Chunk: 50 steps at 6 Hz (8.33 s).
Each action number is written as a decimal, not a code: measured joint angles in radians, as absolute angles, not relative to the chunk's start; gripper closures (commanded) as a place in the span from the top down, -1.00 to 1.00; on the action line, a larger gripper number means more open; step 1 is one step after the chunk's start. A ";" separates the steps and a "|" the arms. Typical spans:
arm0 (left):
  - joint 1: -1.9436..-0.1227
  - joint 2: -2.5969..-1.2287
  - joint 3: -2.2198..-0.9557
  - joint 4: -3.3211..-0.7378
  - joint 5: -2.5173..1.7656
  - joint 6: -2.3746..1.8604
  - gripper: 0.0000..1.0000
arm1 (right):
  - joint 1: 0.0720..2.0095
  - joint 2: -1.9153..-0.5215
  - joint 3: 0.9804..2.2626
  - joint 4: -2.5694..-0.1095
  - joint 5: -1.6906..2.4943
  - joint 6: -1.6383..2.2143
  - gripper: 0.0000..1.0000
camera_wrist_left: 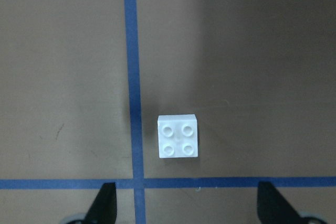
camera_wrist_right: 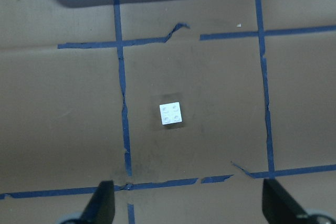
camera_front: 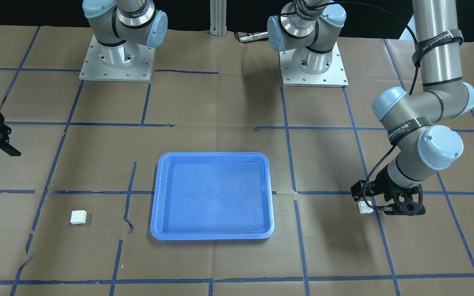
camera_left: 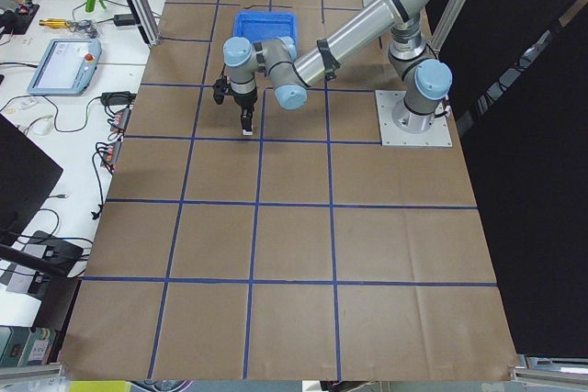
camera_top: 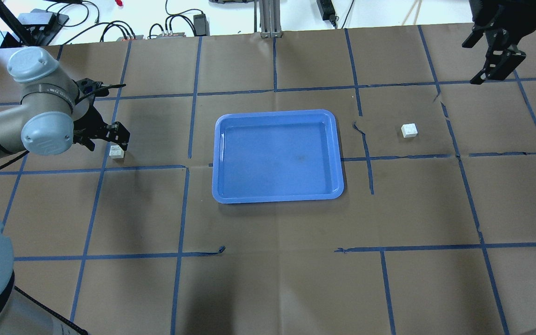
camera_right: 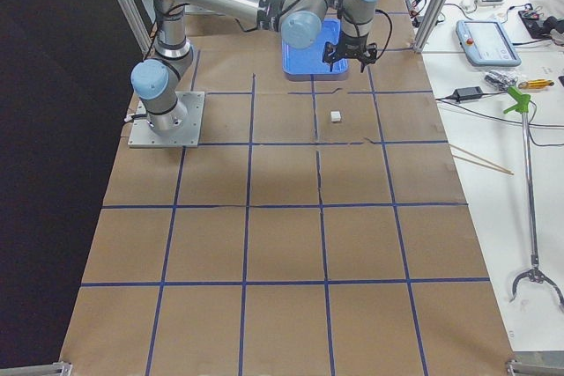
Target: Assemble white blocks and place on blue tray
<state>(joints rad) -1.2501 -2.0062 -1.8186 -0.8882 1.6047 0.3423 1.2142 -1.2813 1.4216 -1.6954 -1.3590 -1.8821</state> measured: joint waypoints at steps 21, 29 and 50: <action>-1.893 -2.053 -1.779 -0.862 1.515 1.144 -0.59 | 1.159 -1.075 1.587 -1.920 -1.039 -1.988 -0.36; -1.872 -1.920 -1.768 -0.887 1.522 1.043 0.98 | 1.299 -1.222 1.934 -2.233 -0.975 -1.811 -0.37; -1.700 -1.564 -1.543 -1.529 1.579 -0.021 0.99 | 1.730 -1.054 2.035 -2.828 -0.998 -1.206 -0.39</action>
<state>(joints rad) -1.7000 -1.5639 -1.5432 -1.5294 1.5790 -0.0215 1.7298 -1.0541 2.0352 -2.8275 -0.9982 -1.2063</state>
